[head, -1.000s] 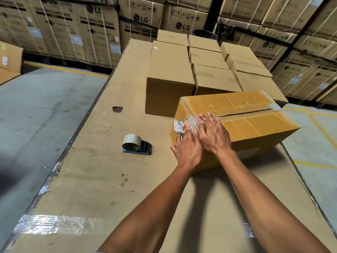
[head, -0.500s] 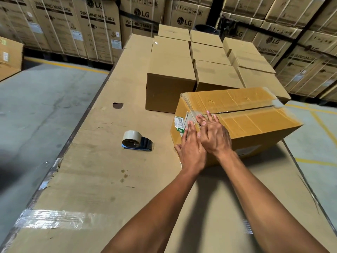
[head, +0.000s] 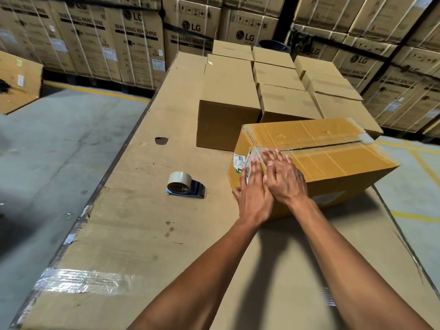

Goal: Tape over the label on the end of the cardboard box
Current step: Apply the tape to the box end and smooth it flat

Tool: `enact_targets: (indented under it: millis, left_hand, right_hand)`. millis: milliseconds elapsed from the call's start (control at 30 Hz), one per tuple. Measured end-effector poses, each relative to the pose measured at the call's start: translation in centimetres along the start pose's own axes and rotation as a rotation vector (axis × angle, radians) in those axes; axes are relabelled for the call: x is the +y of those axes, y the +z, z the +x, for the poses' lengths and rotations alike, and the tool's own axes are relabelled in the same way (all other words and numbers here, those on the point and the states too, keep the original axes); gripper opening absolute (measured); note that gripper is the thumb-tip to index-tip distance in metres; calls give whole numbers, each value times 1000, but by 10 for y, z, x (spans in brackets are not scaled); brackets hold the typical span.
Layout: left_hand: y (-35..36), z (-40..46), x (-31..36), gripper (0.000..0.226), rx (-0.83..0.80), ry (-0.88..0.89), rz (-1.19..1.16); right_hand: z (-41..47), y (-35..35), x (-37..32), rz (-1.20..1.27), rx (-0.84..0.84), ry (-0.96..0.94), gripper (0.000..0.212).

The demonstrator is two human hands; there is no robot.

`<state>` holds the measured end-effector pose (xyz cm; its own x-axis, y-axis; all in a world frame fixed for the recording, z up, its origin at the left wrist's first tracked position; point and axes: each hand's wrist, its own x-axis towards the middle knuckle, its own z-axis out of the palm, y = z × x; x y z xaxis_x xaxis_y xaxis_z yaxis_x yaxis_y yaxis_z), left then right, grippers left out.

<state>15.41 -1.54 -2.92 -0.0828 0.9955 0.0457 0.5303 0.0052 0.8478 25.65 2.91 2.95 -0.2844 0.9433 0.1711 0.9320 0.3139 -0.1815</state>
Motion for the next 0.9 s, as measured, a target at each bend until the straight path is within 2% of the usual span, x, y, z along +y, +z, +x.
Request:
enact_targets:
  millis: [233,367,533,600,733,900]
  left_hand:
    - [6,1,2,64,-55,-106,-155]
    - [6,2,4,70,-102,-159,-154]
    - [1,-3,-11,87,-223,-402,-91]
    - [-1,-10,-16,88,-182,-372,-92]
    - [-11,3,2,70,-58,-196,-196]
    - [-13,25,-1,58,-17,-37,-188]
  right_hand:
    - [1,1,-8,37,45,79,71]
    - [2,3,-10,29,73,134,73]
    - [-1,0,-14,-10,53,154,84]
    - [-1,-2,-13,-32,27,141,83]
    - [7,-7,-5,-105,-107,15,62]
    - [21,-18,8,-176,-247,-154,63]
